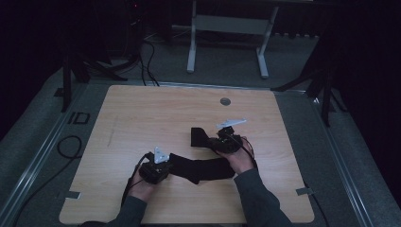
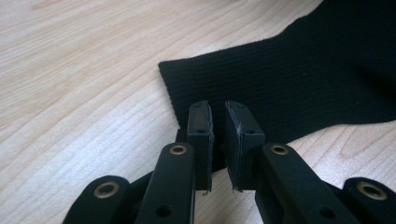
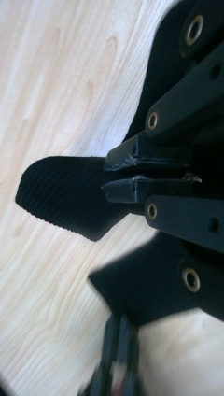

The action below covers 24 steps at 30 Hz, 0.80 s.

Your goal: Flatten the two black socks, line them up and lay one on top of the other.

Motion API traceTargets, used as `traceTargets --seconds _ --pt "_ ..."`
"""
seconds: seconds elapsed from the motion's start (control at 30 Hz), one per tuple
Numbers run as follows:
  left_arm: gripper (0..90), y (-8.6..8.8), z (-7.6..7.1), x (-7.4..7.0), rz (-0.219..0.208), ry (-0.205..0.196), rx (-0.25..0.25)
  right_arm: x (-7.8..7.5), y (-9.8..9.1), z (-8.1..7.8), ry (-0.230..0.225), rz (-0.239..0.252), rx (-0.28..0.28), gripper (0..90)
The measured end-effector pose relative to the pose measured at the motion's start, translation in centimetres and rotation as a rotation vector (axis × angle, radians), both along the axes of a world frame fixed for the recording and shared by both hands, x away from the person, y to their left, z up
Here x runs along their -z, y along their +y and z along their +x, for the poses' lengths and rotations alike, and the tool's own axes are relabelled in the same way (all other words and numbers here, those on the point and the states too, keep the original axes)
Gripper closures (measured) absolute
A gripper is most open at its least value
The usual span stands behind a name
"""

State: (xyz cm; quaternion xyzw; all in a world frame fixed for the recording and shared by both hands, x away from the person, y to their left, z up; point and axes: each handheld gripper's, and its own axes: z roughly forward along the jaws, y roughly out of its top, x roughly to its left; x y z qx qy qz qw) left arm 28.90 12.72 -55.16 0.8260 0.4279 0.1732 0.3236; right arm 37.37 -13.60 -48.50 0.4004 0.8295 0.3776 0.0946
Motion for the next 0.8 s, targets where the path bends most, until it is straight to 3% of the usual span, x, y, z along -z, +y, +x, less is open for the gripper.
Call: traceTargets --seconds 0.1,0.3,0.47,0.5,0.57,0.63,0.7,0.77,0.8 --pt "81.8 -0.2 0.0 0.1 0.005 0.002 0.005 -1.7 -0.6 -1.6 -0.047 0.043 0.003 83.8" --pt "82.1 -0.3 -0.1 0.2 0.000 0.007 0.004 -3.5 -0.5 -3.3 -0.097 0.089 0.000 83.8" --pt "82.3 -0.4 -0.2 0.2 -0.003 0.008 0.003 -4.3 0.2 -4.5 -0.113 0.124 -0.014 83.7" --pt "82.3 -0.4 -0.2 0.2 -0.004 0.009 0.002 -4.2 0.7 -5.1 -0.095 0.150 -0.019 83.8" --pt "82.3 -0.5 -0.2 0.2 -0.004 0.008 0.001 -3.9 1.1 -5.5 -0.085 0.154 -0.024 83.7" --pt "82.3 -0.5 -0.3 0.2 -0.008 0.013 0.002 -2.2 2.6 -6.4 -0.046 0.138 -0.038 83.3" --pt "82.3 -0.6 -0.3 0.2 -0.009 0.013 0.004 -1.4 3.1 -6.4 -0.028 0.131 -0.037 83.3" --pt "82.2 -0.7 -0.4 0.2 -0.012 0.012 0.014 0.9 4.1 -6.1 0.029 0.114 -0.014 83.5" --pt "82.2 -0.7 -0.4 0.2 -0.012 0.012 0.014 0.9 4.1 -6.1 0.029 0.114 -0.014 83.5"
